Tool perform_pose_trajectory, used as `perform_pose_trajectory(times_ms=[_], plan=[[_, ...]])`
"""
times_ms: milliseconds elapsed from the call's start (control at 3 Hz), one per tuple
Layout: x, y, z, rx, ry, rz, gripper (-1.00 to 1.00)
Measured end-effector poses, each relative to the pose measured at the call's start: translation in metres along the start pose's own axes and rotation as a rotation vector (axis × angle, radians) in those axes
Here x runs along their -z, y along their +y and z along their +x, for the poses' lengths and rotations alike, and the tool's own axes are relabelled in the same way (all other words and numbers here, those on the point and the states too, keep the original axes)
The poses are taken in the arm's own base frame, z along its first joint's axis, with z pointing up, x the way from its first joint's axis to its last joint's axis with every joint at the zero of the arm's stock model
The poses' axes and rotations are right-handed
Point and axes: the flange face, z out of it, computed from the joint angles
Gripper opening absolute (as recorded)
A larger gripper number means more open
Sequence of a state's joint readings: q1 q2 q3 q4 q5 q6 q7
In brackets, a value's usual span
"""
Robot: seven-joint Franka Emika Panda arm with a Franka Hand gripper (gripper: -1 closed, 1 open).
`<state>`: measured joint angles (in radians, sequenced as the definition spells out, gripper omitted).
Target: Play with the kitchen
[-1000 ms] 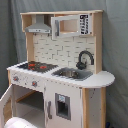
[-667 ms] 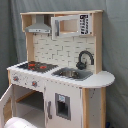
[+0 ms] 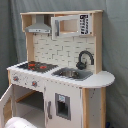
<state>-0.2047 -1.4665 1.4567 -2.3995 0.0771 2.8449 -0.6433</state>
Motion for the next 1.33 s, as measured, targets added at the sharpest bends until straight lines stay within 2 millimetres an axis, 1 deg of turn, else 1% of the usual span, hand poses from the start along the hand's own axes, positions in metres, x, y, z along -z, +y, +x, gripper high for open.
perform_pose_trajectory(times_ms=[667,1333], plan=[[-0.012,-0.008,0.007,-0.184,0.038,-0.028,1.0],[-0.026,-0.023,0.015,-0.366,0.077,-0.029,1.0]])
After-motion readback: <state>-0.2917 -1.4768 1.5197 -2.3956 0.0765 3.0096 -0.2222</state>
